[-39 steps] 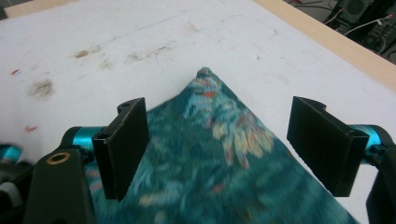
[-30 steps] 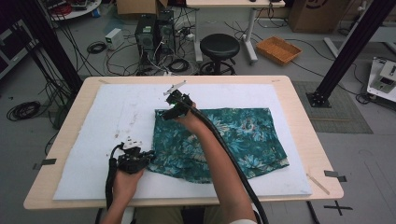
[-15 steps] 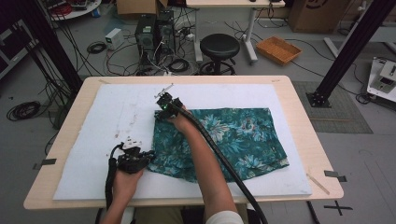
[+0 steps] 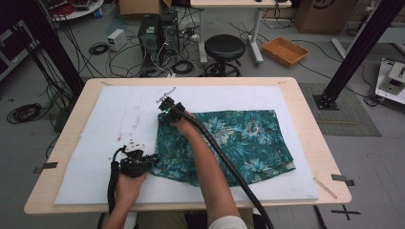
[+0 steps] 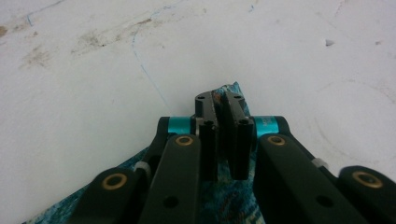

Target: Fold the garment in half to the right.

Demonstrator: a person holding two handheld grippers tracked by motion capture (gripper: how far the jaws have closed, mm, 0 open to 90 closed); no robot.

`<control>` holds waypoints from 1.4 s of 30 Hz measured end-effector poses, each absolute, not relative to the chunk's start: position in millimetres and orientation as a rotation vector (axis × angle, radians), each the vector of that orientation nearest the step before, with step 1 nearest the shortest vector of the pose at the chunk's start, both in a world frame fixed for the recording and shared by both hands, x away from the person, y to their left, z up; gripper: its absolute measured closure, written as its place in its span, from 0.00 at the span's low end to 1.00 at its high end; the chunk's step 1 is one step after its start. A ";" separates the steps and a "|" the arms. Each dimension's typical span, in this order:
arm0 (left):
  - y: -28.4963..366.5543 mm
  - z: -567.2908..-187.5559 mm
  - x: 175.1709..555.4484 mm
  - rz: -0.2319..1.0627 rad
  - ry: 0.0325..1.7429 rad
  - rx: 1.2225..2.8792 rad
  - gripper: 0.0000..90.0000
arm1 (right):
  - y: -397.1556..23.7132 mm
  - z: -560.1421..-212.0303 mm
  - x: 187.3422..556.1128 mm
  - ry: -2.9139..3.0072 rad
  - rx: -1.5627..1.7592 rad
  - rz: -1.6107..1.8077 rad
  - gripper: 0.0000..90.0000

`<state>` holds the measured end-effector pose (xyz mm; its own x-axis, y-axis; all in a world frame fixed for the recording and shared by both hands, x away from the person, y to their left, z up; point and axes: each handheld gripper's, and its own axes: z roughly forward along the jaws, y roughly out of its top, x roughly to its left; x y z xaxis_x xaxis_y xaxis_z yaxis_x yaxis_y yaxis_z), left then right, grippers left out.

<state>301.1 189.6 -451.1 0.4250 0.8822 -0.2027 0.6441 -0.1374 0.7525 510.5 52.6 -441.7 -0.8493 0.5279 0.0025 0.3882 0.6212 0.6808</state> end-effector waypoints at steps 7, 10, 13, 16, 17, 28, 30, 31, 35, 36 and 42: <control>195.6 -445.6 298.9 0.328 1.281 1.812 0.98 | 46.9 -434.8 503.4 2.610 0.739 1.089 0.98; 198.6 -435.0 295.1 0.247 1.225 1.722 0.98 | 38.3 -426.0 498.4 2.584 0.721 1.145 0.98; 197.8 -431.5 294.5 0.228 1.203 1.700 0.98 | 31.5 -417.7 494.4 2.570 0.706 1.171 0.98; 182.2 -410.9 297.0 0.157 1.087 1.668 0.98 | 13.2 -395.7 485.8 2.523 0.677 1.221 0.98; 178.4 -407.0 298.5 0.137 1.065 1.668 0.98 | 8.0 -390.0 483.8 2.513 0.675 1.233 0.98; 122.3 -362.7 315.4 0.056 0.903 1.744 0.98 | -57.7 -353.6 469.6 2.383 0.733 1.296 0.98; 113.0 -359.3 317.8 0.044 0.889 1.757 0.98 | -69.7 -351.6 468.3 2.363 0.754 1.306 0.98; 108.6 -358.2 318.9 0.038 0.878 1.764 0.98 | -75.5 -350.9 467.9 2.354 0.757 1.310 0.98; 90.5 -355.9 323.1 0.005 0.856 1.790 0.98 | -96.9 -348.5 464.7 2.328 0.783 1.319 0.98; 86.1 -355.4 324.2 0.002 0.853 1.798 0.98 | -101.9 -347.9 464.1 2.321 0.795 1.320 0.98; 57.9 -352.5 332.4 -0.031 0.829 1.839 0.98 | -130.7 -346.4 462.5 2.280 0.836 1.331 0.98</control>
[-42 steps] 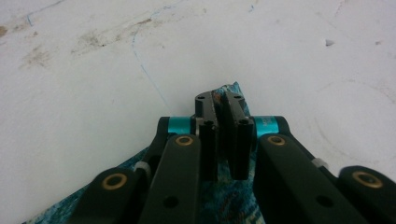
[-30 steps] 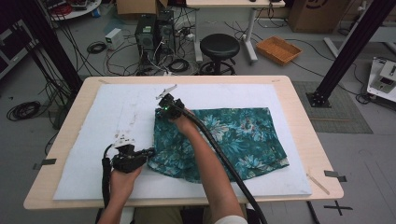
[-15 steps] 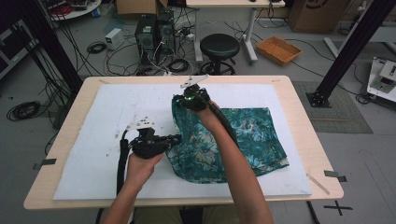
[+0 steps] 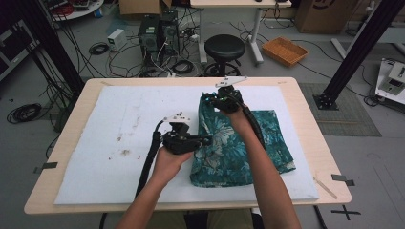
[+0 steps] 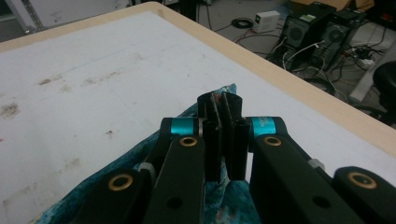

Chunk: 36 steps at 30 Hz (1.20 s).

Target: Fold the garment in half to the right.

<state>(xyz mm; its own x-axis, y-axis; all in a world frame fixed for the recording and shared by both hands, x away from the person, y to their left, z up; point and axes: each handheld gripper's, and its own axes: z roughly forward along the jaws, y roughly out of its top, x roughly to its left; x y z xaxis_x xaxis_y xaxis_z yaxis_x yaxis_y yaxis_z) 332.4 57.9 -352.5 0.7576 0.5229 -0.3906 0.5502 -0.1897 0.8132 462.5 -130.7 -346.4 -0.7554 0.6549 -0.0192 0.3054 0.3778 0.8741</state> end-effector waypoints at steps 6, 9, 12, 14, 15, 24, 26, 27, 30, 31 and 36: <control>25.0 -351.5 340.2 -0.064 0.794 1.879 0.98 | -161.7 -351.2 461.9 2.242 0.901 1.333 0.98; 14.2 -352.1 342.7 -0.072 0.783 1.897 0.98 | -172.4 -352.8 461.8 2.233 0.920 1.331 0.98; -2.3 -353.6 346.3 -0.083 0.778 1.915 0.98 | -188.1 -353.9 461.3 2.213 0.948 1.329 0.98; -17.7 -354.6 350.7 -0.091 0.764 1.940 0.98 | -202.3 -354.7 461.1 2.194 0.975 1.333 0.98; -17.7 -354.6 350.7 -0.091 0.764 1.940 0.98 | -206.5 -355.1 461.1 2.188 0.981 1.335 0.98; -59.5 -357.1 360.7 -0.107 0.746 1.980 0.98 | -239.8 -359.9 461.4 2.156 1.030 1.335 0.98; -67.6 -359.0 363.1 -0.115 0.744 1.985 0.98 | -253.3 -363.3 462.0 2.145 1.053 1.329 0.98; -71.9 -360.3 364.1 -0.120 0.744 1.990 0.98 | -257.7 -364.8 462.2 2.144 1.065 1.319 0.98; -85.0 -364.3 367.6 -0.126 0.740 2.009 0.97 | -269.8 -369.0 463.1 2.141 1.090 1.303 0.98; -89.5 -365.5 368.8 -0.128 0.743 2.008 0.98 | -274.1 -370.0 463.7 2.135 1.094 1.301 0.98; -112.5 -370.9 374.6 -0.140 0.748 2.019 0.97 | -289.8 -373.7 466.1 2.111 1.143 1.302 0.98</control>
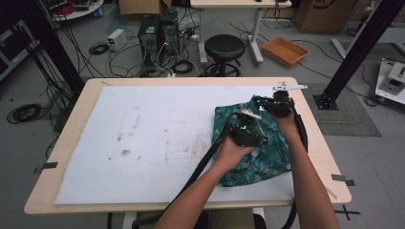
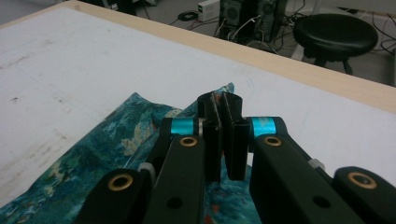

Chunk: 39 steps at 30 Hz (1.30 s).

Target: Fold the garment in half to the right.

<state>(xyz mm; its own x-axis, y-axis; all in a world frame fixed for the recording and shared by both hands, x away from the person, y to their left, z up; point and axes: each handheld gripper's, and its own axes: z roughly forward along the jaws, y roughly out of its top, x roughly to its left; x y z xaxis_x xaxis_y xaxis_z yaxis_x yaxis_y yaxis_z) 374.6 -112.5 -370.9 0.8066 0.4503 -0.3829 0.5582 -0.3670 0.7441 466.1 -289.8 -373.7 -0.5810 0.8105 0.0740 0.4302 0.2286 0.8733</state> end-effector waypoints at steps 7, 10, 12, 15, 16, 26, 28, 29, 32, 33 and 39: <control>-137.9 -384.7 383.4 -0.136 0.765 2.041 0.97 | -310.7 -380.4 472.0 2.088 1.192 1.280 0.98; -145.8 -392.0 387.4 -0.127 0.784 2.045 0.97 | -315.9 -385.3 474.8 2.091 1.221 1.253 0.98; -150.6 -396.2 390.8 -0.120 0.803 2.041 0.97 | -317.6 -389.9 476.2 2.086 1.242 1.234 0.98; -157.0 -400.5 396.2 -0.099 0.821 2.019 0.93 | -317.4 -392.7 476.8 2.081 1.250 1.205 0.97; -157.8 -400.8 397.3 -0.088 0.827 2.009 0.82 | -318.1 -395.3 476.4 2.071 1.274 1.173 0.92; -93.2 -378.3 402.0 0.146 0.881 1.844 0.33 | -353.5 -391.6 437.7 1.929 1.377 1.248 0.70; -82.8 -377.5 402.2 0.159 0.888 1.817 0.31 | -356.7 -389.1 422.9 1.937 1.359 1.252 0.69; -71.4 -377.1 402.1 0.183 0.891 1.806 0.31 | -356.7 -389.1 422.9 1.937 1.359 1.252 0.69; -37.6 -380.0 399.2 0.246 0.910 1.764 0.30 | -357.1 -390.3 394.8 1.944 1.307 1.260 0.69; -26.5 -382.1 397.7 0.264 0.916 1.755 0.30 | -355.5 -392.3 385.3 1.955 1.293 1.249 0.69; 40.7 -399.8 381.0 0.343 0.961 1.711 0.30 | -349.3 -415.3 339.6 2.036 1.273 1.190 0.70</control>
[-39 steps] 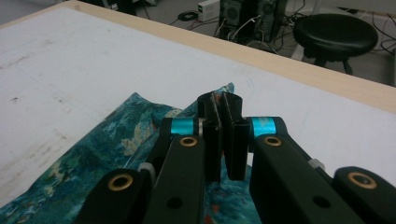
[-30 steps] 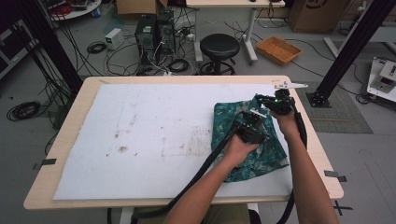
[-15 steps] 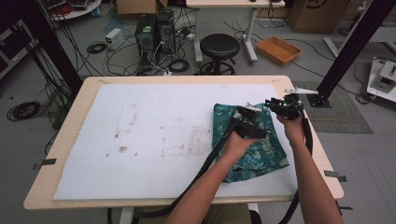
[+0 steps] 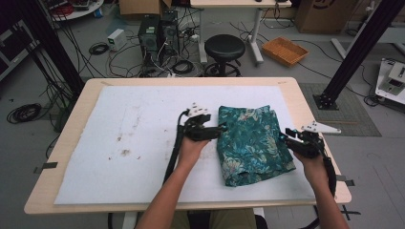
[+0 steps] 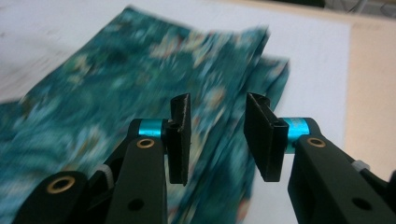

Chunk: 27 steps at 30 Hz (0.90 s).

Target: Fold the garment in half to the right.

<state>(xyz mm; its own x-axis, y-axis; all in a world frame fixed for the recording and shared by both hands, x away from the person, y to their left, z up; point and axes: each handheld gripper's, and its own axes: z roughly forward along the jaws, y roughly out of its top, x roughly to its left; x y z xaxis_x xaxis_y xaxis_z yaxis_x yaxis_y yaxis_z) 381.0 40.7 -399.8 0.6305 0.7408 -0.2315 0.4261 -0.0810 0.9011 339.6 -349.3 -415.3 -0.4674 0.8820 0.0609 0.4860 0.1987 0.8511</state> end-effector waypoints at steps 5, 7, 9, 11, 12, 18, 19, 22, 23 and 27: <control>91.6 -412.0 364.3 0.390 1.011 1.713 0.30 | -342.1 -430.3 318.7 2.091 1.367 1.181 0.72; 111.0 -415.0 355.5 0.413 1.018 1.720 0.30 | -336.4 -436.0 313.1 2.118 1.396 1.156 0.73; 129.7 -417.4 347.3 0.431 1.025 1.726 0.30 | -330.7 -441.5 311.4 2.137 1.427 1.099 0.73; 147.1 -419.3 339.5 0.442 1.040 1.719 0.30 | -326.7 -445.4 312.7 2.141 1.451 1.048 0.73; 155.0 -420.1 335.9 0.446 1.047 1.714 0.30 | -323.9 -447.5 314.2 2.129 1.460 1.019 0.74; 188.3 -429.9 320.4 0.457 1.085 1.672 0.30 | -316.6 -444.6 312.6 2.141 1.422 0.994 0.97; 191.9 -432.6 319.0 0.454 1.091 1.663 0.30 | -315.0 -442.7 311.3 2.128 1.404 0.990 0.98; 197.1 -435.1 317.7 0.439 1.106 1.649 0.30 | -315.3 -433.7 308.0 2.062 1.356 1.000 0.98; 197.7 -434.5 317.3 0.438 1.101 1.644 0.30 | -318.1 -428.3 307.7 2.018 1.355 1.014 0.98; 199.1 -435.9 316.6 0.436 1.109 1.636 0.30 | -323.7 -423.5 308.3 1.970 1.369 1.004 0.98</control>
<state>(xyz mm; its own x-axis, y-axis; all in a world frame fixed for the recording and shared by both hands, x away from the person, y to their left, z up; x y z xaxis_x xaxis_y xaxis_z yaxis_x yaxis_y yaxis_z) 316.6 199.1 -435.9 0.5018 0.8303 -0.2424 0.4434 -0.0063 0.8963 308.3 -323.7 -423.5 -0.3428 0.9393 -0.0128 0.5417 0.2088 0.8142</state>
